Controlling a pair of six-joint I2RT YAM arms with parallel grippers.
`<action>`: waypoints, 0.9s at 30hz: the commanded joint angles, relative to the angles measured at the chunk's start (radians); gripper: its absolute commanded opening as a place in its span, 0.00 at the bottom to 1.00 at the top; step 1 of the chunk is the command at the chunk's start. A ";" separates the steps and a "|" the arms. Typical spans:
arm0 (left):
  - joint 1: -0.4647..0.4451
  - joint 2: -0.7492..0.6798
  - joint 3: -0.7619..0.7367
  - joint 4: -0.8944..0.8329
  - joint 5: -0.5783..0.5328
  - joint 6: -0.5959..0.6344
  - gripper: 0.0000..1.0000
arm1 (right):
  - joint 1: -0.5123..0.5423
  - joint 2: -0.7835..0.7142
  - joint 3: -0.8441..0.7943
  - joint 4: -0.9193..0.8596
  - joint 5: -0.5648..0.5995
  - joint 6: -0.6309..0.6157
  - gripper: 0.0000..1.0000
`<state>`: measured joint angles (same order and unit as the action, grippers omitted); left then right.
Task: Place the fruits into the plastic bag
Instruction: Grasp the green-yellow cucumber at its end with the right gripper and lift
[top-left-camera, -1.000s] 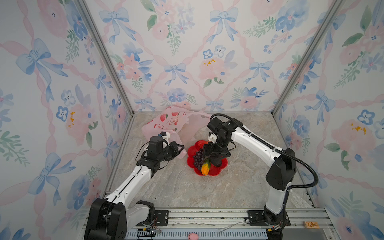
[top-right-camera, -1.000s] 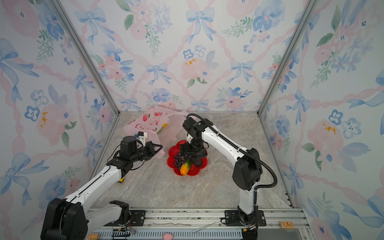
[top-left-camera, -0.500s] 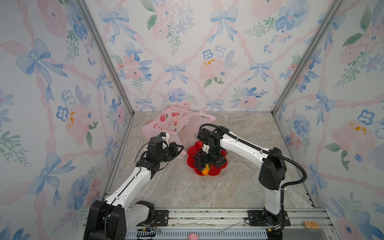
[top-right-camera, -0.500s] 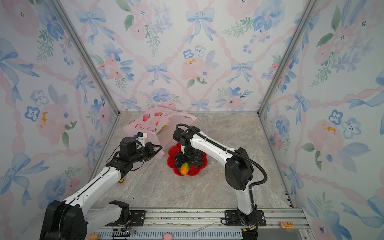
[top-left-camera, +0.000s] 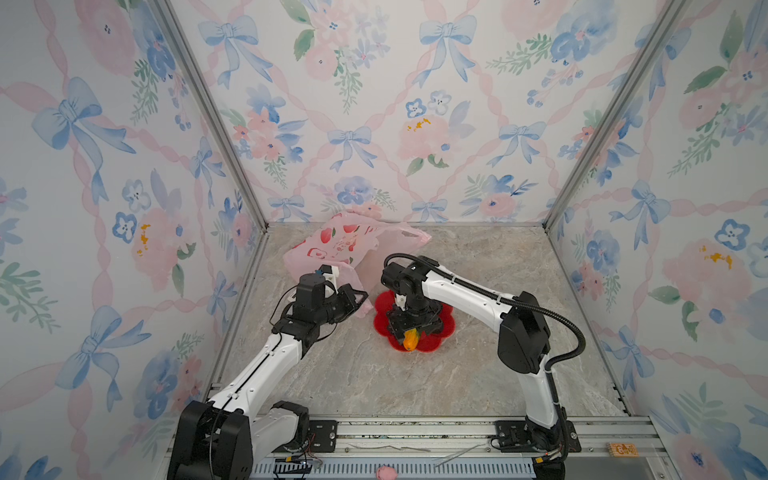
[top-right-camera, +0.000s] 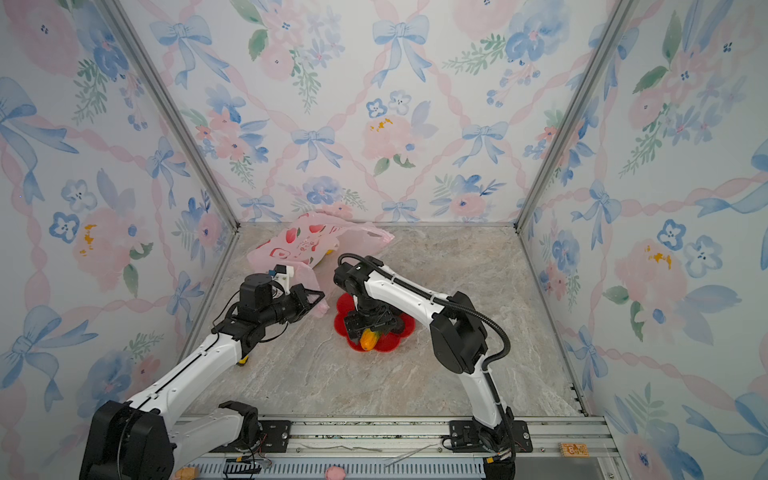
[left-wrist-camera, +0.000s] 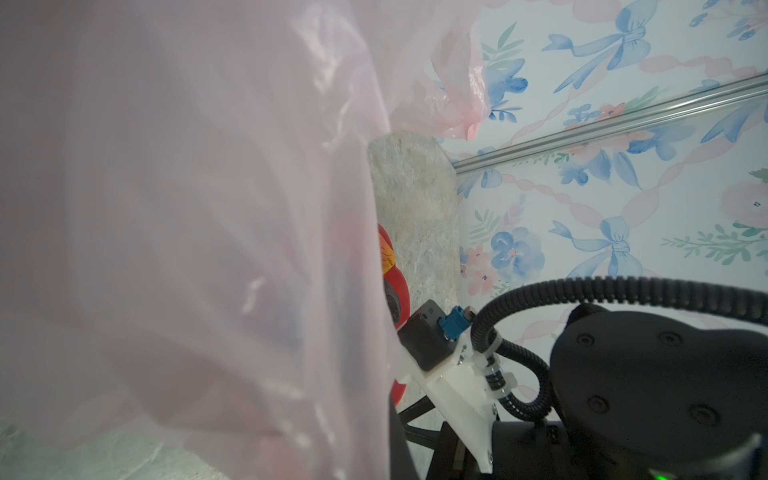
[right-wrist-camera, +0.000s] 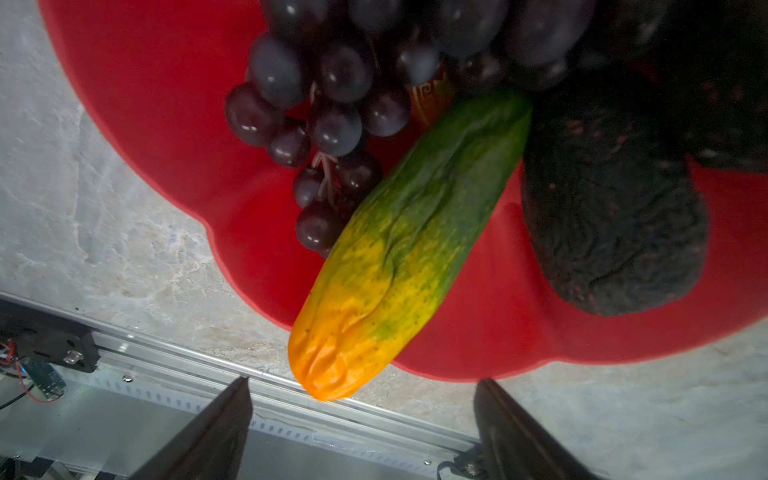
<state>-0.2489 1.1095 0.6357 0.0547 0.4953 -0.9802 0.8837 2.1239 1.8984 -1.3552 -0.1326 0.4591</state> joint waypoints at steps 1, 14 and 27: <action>0.000 -0.012 -0.009 -0.001 0.006 0.014 0.00 | 0.018 0.035 0.041 -0.051 0.040 -0.018 0.85; 0.001 -0.017 -0.021 0.007 0.002 0.011 0.00 | 0.031 0.067 0.039 -0.079 0.114 -0.047 0.72; 0.004 -0.018 -0.020 0.007 0.000 0.009 0.00 | 0.030 0.074 0.031 -0.059 0.108 -0.043 0.65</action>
<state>-0.2485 1.1088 0.6289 0.0551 0.4950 -0.9802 0.9062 2.1738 1.9179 -1.3994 -0.0311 0.4145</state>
